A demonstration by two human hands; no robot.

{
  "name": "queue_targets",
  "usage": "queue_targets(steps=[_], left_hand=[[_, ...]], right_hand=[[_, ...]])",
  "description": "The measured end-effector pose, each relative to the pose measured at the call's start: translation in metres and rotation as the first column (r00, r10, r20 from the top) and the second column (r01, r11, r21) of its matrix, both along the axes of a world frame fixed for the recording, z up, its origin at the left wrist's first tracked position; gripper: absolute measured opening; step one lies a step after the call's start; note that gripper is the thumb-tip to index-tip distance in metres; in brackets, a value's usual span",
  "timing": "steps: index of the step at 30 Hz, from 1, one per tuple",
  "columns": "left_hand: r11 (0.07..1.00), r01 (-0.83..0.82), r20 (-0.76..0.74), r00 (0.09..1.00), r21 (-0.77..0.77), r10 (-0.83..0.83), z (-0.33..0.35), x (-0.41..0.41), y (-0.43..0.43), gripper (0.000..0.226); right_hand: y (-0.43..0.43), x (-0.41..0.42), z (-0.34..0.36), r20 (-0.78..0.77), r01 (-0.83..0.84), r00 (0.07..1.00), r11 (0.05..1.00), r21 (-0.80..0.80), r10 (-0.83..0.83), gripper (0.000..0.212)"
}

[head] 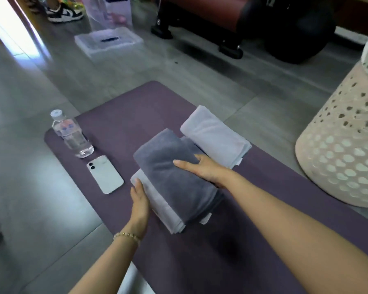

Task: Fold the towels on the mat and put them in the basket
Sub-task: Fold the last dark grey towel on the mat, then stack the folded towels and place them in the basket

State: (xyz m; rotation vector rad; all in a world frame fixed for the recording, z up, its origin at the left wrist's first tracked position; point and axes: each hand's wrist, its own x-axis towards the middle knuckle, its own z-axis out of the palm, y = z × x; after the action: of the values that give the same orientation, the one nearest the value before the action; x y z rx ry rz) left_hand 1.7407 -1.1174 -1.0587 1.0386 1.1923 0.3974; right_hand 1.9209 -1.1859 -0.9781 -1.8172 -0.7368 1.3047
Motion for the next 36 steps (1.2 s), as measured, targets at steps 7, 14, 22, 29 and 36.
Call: queue_targets(steps=[7,14,22,29,36], left_hand=[[0.988,0.1,0.175,0.981,-0.12,-0.078,-0.003,0.001,0.003,0.097],[0.993,0.064,0.247,0.968,-0.099,-0.037,0.027,0.018,0.001,0.063],[0.907,0.411,0.335,0.845,0.092,-0.417,0.18,0.105,0.005,0.051],[0.723,0.64,0.005,0.748,0.26,-0.664,0.316,0.249,-0.046,0.095],[0.511,0.649,-0.276,0.731,0.563,-0.624,0.385,0.359,-0.081,0.041]], right_hand=[[0.024,-0.027,-0.065,0.23,0.004,0.973,1.0,-0.012,-0.001,0.051],[0.014,-0.031,-0.05,0.163,0.123,0.976,0.985,0.118,-0.141,0.025],[-0.047,0.051,0.083,-0.314,0.339,0.907,0.93,0.145,-0.281,0.1],[-0.136,0.147,0.207,-0.472,0.648,0.737,0.705,0.288,-0.484,0.074],[-0.234,0.262,0.313,-0.458,0.752,0.655,0.572,0.327,-0.6,0.053]])
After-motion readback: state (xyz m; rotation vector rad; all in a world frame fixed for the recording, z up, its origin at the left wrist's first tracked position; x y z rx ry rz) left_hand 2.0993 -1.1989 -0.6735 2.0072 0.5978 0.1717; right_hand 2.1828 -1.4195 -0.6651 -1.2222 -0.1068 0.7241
